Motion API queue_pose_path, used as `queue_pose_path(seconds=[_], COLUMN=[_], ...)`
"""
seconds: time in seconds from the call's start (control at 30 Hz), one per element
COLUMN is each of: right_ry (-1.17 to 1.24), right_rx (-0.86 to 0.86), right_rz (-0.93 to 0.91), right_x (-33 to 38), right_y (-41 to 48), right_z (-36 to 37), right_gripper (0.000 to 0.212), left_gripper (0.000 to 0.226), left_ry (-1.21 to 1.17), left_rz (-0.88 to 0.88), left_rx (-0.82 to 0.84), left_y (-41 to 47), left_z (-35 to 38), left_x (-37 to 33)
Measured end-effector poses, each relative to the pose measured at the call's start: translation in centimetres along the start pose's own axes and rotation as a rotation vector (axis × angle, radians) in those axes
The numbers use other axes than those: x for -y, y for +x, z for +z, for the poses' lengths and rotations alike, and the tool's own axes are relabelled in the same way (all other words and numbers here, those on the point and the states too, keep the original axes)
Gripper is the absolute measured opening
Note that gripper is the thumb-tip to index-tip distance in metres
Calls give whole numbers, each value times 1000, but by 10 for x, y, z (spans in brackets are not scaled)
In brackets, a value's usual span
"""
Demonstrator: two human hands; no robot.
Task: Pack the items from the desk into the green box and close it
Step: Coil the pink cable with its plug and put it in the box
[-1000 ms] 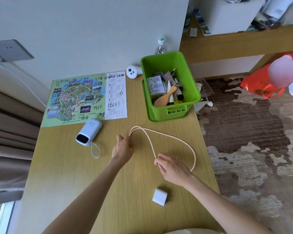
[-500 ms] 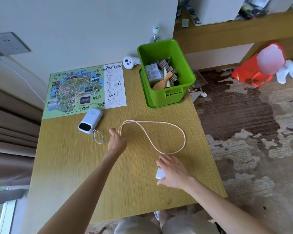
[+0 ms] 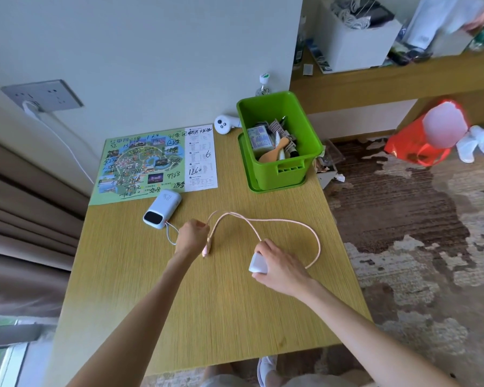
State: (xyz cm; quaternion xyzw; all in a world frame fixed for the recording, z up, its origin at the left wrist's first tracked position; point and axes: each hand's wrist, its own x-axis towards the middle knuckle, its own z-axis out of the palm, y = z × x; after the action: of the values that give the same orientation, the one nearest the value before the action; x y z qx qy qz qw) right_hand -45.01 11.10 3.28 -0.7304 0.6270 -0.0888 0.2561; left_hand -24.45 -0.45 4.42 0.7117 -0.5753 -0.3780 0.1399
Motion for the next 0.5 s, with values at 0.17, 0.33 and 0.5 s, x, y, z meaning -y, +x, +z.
queue_pose_path(seconds=[0.17,0.33,0.5], right_ry=[117,267,363], right_rx=[-117,-250,-413], right_rz=[-38,-92,-150], right_x=[13,32,50], right_y=[16,35,46], right_z=[-28,-66,-107], right_gripper=[35,36,38], left_gripper=[13,18,11], left_ry=[-444,-732,-894], left_rz=[-48,22,130], left_rx=[127,281,353], left_y=[-8,-16,-29], left_z=[-28,-61,-90], left_x=[-25,-66,-108])
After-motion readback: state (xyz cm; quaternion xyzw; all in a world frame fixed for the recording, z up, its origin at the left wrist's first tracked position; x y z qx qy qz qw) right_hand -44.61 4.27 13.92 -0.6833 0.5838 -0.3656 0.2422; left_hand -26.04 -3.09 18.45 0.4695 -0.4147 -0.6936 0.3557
